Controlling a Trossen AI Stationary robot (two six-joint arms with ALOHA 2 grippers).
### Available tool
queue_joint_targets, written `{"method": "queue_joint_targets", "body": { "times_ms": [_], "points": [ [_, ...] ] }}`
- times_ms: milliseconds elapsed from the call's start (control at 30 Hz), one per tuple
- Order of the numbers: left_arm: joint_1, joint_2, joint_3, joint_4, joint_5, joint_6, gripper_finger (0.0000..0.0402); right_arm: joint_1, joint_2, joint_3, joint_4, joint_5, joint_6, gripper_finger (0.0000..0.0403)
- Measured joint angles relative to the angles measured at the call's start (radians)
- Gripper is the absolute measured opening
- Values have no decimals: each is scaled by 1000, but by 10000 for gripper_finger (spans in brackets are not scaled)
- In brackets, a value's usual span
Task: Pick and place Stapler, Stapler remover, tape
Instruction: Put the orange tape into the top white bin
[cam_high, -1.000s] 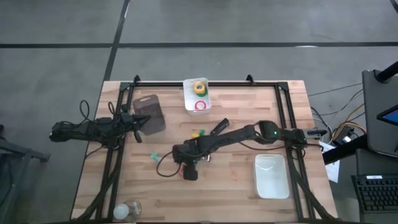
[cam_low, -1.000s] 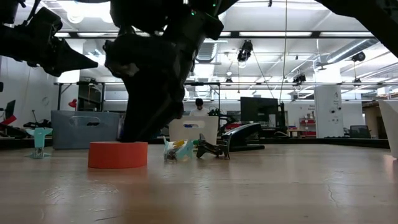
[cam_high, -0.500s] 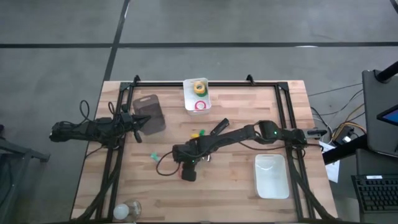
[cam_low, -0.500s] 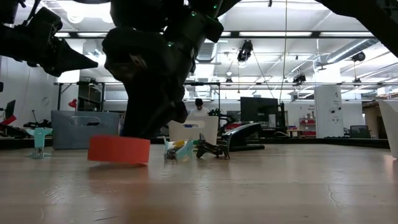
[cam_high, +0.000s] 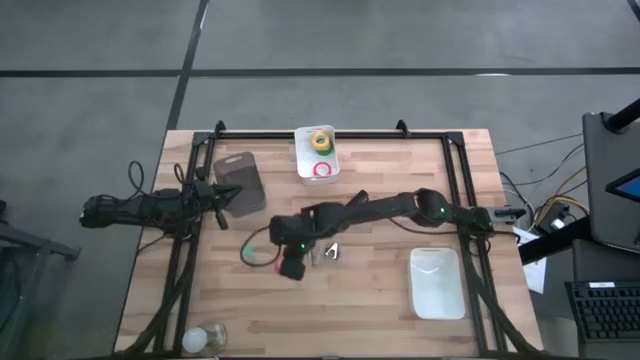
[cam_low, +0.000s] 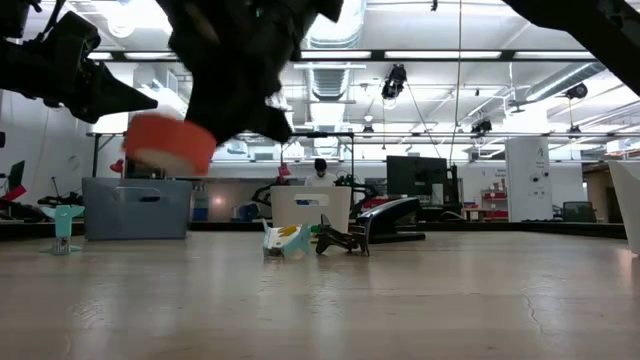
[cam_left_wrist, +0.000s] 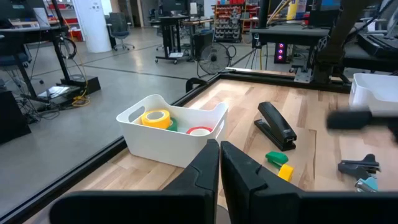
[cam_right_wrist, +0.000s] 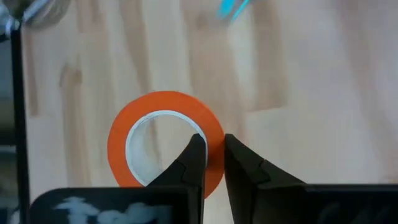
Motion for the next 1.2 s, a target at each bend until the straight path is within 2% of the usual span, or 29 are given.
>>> {"method": "queue_joint_targets", "body": {
  "times_ms": [167, 400, 1033, 1200],
  "points": [
    [0, 0, 0, 0, 0, 0, 21, -43, -3, 131, -120, 138, -35, 33],
    [0, 0, 0, 0, 0, 0, 18, -160, -69, 125, -215, 261, -28, 34],
    [0, 0, 0, -7, 0, 0, 21, -485, -69, 107, -310, 260, 87, 34],
    [0, 0, 0, -7, 0, 0, 18, -531, -68, 52, -311, 207, 113, 34]
  ]
}}
